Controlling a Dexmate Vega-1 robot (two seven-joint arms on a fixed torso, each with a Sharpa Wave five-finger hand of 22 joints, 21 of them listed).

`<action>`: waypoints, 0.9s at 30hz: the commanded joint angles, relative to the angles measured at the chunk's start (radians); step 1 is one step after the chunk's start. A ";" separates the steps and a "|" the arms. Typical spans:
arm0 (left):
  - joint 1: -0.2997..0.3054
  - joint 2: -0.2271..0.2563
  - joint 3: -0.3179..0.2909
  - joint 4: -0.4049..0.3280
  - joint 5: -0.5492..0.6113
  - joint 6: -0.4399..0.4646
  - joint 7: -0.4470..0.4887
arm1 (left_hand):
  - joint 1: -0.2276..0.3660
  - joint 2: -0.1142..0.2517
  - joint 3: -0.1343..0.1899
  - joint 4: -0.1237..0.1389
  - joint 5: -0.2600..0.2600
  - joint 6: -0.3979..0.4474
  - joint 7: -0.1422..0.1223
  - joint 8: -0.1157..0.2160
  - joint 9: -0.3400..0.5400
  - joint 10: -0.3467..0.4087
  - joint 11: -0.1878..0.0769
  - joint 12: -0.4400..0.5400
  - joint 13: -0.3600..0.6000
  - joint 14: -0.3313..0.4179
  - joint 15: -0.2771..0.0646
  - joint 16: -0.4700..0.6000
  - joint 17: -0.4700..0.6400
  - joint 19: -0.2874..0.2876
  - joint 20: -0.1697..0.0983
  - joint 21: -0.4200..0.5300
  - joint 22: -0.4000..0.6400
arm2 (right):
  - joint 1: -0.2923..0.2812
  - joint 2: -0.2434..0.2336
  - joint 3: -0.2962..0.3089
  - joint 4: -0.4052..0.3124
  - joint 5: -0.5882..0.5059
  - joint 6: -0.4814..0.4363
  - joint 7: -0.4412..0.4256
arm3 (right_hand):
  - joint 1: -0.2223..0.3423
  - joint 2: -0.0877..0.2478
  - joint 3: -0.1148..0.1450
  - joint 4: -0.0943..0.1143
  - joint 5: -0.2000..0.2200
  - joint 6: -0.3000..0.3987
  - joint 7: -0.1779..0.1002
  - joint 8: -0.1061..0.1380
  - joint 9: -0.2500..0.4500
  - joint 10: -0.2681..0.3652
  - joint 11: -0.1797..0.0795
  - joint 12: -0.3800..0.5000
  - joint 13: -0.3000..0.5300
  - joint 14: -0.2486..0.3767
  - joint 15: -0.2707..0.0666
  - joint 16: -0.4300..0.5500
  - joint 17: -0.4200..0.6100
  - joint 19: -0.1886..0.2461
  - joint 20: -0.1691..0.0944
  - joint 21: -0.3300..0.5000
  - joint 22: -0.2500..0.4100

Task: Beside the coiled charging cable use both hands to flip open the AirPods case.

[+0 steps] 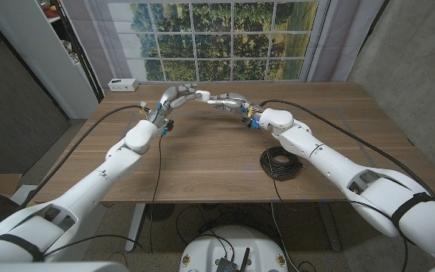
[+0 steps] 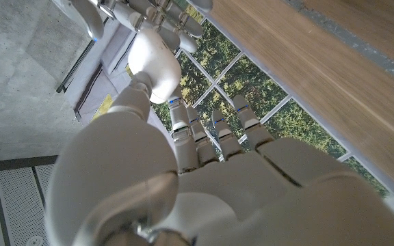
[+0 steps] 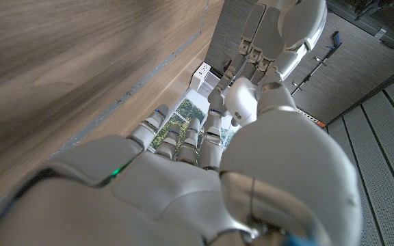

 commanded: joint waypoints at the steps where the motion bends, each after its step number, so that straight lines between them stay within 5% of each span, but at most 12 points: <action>1: -0.006 -0.022 0.010 0.032 0.000 -0.020 0.003 | 0.004 0.017 0.000 0.003 0.009 0.113 -0.111 0.002 0.003 0.008 0.001 0.009 0.002 0.007 -0.032 0.003 0.004 0.006 0.000 0.007 0.005 | 0.031 0.052 -0.017 0.064 -0.013 0.055 0.000 | 0.005 -0.002 0.003 -0.009 0.007 0.004 -0.004 -0.002 0.001 0.018 -0.001 0.008 0.003 0.019 -0.006 0.011 0.002 0.013 0.004 0.007 0.004; 11: 0.004 -0.034 0.007 0.034 -0.021 -0.008 0.009 | 0.005 0.019 -0.001 0.005 0.008 0.112 -0.105 -0.002 0.001 0.008 0.002 0.008 0.002 0.005 -0.033 0.001 0.005 0.005 -0.001 0.008 0.006 | 0.034 0.078 -0.013 0.098 -0.028 0.093 -0.040 | 0.015 0.009 0.011 -0.016 0.008 0.028 -0.008 -0.001 -0.005 0.050 -0.007 0.021 0.005 0.062 -0.016 0.022 0.003 0.029 0.005 0.010 0.004; 18: -0.002 -0.053 0.006 0.065 -0.033 -0.037 0.009 | 0.004 0.020 -0.004 0.006 0.007 0.113 -0.108 -0.004 -0.001 0.011 0.002 0.008 0.003 0.010 -0.034 0.002 0.006 0.005 -0.001 0.010 0.007 | 0.028 0.081 -0.015 0.092 -0.039 0.092 -0.063 | 0.081 0.034 0.043 -0.046 0.014 0.135 -0.031 0.034 0.001 0.120 -0.030 0.049 0.010 0.115 -0.042 0.026 0.002 0.070 -0.017 0.015 0.004; 27: -0.006 -0.063 0.006 0.084 -0.043 -0.056 0.004 | 0.002 0.021 -0.008 0.010 0.005 0.114 -0.109 -0.007 -0.002 0.015 0.003 0.009 0.003 0.017 -0.040 0.003 0.007 0.005 -0.001 0.012 0.008 | 0.032 0.084 -0.019 0.098 -0.043 0.089 -0.065 | 0.154 0.052 0.074 -0.060 0.015 0.174 -0.042 0.053 0.021 0.159 -0.052 0.065 0.017 0.157 -0.065 0.029 0.003 0.095 -0.040 0.014 0.004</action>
